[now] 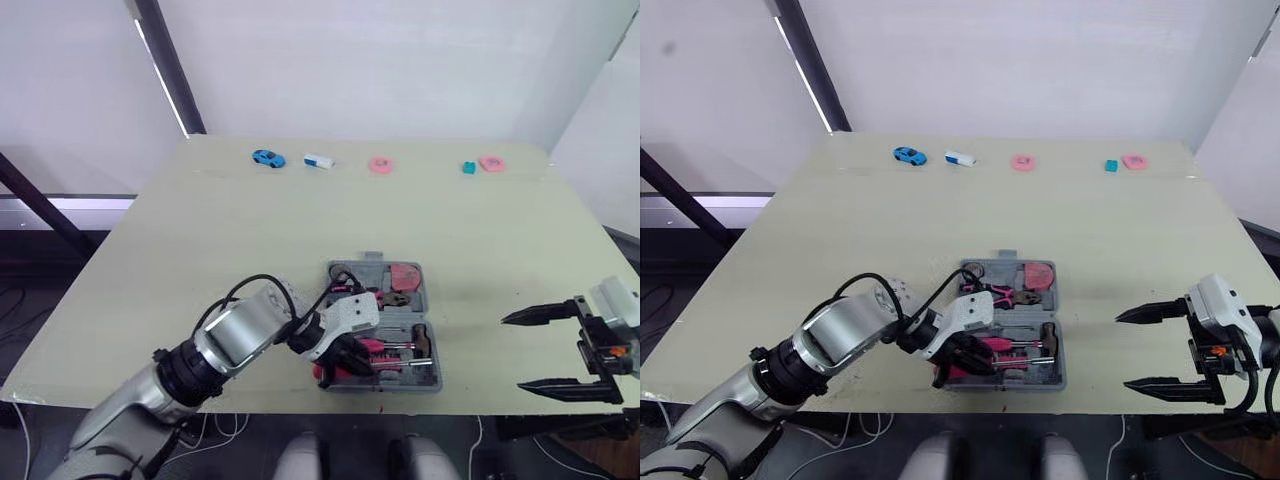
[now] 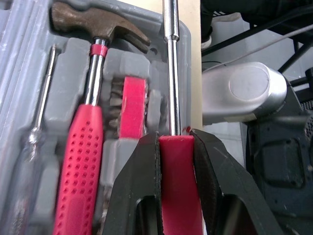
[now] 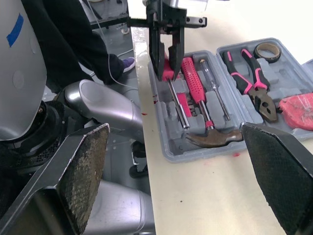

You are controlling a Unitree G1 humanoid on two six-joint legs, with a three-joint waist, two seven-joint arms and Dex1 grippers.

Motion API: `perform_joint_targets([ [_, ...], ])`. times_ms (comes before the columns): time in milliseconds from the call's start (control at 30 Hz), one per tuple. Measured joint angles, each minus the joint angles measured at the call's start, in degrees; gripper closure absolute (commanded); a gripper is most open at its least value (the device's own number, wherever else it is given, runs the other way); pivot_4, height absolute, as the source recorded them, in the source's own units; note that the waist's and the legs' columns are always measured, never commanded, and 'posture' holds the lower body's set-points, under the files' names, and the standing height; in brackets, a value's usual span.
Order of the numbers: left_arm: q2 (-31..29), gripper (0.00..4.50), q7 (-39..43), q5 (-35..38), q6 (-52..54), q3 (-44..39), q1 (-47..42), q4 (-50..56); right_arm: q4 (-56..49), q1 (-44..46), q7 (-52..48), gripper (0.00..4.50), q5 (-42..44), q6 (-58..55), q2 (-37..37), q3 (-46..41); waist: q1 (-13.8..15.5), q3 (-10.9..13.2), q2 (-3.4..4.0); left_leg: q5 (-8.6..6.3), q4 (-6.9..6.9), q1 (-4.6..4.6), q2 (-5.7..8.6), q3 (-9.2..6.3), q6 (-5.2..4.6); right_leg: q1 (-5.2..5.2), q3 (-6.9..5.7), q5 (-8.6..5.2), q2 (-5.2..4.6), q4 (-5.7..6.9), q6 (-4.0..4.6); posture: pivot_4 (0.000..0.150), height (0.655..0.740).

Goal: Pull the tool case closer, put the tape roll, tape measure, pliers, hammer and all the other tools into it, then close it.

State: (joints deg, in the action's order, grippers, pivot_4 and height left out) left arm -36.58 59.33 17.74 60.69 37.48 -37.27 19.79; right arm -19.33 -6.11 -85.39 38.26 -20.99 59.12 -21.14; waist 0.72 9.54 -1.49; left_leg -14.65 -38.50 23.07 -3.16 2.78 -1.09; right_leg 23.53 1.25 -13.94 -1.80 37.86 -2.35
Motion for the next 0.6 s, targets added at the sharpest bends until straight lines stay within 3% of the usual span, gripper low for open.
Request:
perform_joint_targets([
  [600,1.32,4.05,-3.82,-0.76,5.77,6.12,-2.27,0.66,-0.94,-4.03,2.21,0.0,-0.33,1.37,-0.32,-1.77,-0.02,0.0,0.0,0.0,0.0,-0.03,0.0,-0.04,0.0,-0.01,0.02,0.0,0.0,0.02,0.07,0.15,0.74],
])
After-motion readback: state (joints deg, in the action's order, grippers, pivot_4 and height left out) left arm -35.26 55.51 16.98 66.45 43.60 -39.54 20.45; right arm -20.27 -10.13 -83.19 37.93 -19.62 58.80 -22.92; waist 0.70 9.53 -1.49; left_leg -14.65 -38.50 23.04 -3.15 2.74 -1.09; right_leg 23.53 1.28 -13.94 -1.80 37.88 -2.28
